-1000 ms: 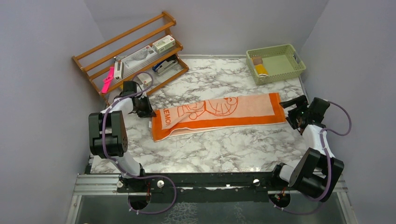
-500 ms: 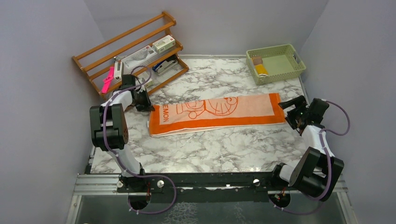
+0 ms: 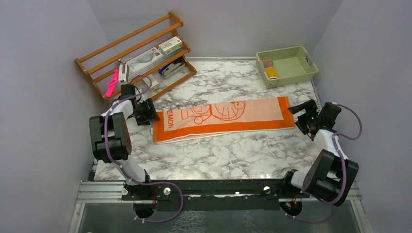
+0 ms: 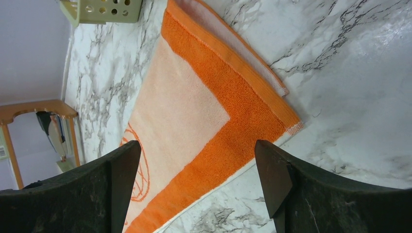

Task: Roll the towels
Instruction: Fold the towel at the center of the board.

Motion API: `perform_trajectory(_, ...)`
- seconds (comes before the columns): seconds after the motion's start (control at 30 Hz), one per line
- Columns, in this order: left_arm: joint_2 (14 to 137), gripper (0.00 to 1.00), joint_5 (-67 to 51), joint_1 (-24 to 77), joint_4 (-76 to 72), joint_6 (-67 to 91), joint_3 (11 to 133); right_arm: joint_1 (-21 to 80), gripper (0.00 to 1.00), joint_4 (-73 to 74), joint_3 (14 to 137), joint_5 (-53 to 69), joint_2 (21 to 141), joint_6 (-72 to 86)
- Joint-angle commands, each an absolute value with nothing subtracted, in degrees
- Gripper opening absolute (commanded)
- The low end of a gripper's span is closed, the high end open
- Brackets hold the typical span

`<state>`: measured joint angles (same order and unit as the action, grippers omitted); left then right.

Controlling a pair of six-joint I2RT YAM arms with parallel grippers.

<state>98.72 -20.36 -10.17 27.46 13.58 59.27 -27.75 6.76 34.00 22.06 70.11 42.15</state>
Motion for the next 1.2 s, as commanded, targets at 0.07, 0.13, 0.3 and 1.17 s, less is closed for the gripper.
perform_trajectory(0.07,94.7,0.59,-20.7,-11.3,28.4,13.7,54.1,-27.3,0.88,3.7,32.8,24.4,70.6,40.8)
perform_trajectory(0.13,93.6,0.59,-20.7,-11.3,28.4,13.9,53.0,-27.3,0.89,3.5,32.6,24.7,70.6,40.8)
perform_trajectory(0.3,92.8,0.47,-22.9,-11.3,28.7,14.4,50.6,-27.2,0.89,3.0,32.5,25.5,71.1,40.9)
perform_trajectory(1.17,72.8,0.00,17.5,-12.0,41.6,28.6,55.4,-17.4,0.88,6.4,34.9,19.2,67.7,39.4)
